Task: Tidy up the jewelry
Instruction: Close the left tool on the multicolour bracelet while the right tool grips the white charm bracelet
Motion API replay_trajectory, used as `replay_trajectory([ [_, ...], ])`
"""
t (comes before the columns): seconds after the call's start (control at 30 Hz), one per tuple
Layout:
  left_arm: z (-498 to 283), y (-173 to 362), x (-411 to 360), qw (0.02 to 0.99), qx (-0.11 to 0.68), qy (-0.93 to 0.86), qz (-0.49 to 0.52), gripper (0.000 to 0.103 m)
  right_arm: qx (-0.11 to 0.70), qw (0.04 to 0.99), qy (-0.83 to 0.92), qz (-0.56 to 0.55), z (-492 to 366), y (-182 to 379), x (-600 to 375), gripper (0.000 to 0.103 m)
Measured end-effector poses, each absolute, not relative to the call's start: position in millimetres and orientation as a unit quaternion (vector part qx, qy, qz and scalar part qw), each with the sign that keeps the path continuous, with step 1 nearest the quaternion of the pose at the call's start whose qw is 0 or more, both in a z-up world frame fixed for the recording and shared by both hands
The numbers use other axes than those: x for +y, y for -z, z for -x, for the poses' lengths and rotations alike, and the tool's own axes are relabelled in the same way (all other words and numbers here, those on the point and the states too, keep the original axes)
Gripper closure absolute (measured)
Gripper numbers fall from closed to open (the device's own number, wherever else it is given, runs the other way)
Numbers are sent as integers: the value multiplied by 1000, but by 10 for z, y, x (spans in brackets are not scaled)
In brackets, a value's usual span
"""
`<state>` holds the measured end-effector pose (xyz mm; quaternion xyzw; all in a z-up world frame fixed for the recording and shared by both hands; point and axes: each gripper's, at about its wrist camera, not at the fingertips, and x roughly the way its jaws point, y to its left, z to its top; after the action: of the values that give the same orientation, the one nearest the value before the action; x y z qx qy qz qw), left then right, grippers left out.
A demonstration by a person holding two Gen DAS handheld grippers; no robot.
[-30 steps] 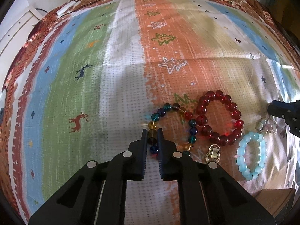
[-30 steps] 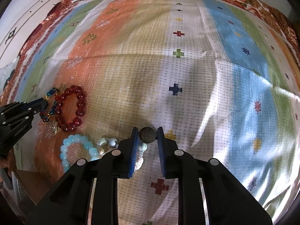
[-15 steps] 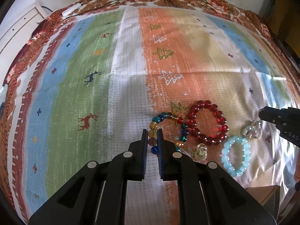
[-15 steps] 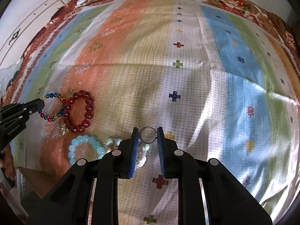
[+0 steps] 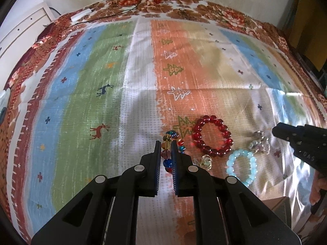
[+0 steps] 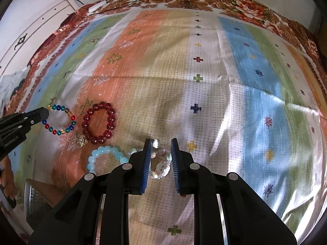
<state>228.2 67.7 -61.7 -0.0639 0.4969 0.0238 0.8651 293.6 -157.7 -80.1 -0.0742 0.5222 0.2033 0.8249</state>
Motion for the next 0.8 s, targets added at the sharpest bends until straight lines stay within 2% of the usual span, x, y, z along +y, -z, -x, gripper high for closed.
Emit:
replay_trajectory([
  [0.13, -2225, 556, 678, 869, 489, -22, 71, 94, 520, 826, -204, 73, -2878, 784, -1588, 88],
  [0.6, -2207, 567, 690, 867, 492, -25, 77, 94, 548, 808, -209, 60, -2993, 944, -1534, 88],
  [0.63, -2214, 572, 693, 866, 493, -25, 77, 94, 548, 807, -209, 62, -3003, 955, -1527, 86],
  [0.7, -2224, 578, 693, 866, 494, -25, 76, 94, 547, 808, -207, 71, -3022, 973, -1497, 74],
  [0.8, -2239, 579, 683, 866, 495, -23, 76, 94, 547, 807, -208, 82, -3040, 991, -1460, 71],
])
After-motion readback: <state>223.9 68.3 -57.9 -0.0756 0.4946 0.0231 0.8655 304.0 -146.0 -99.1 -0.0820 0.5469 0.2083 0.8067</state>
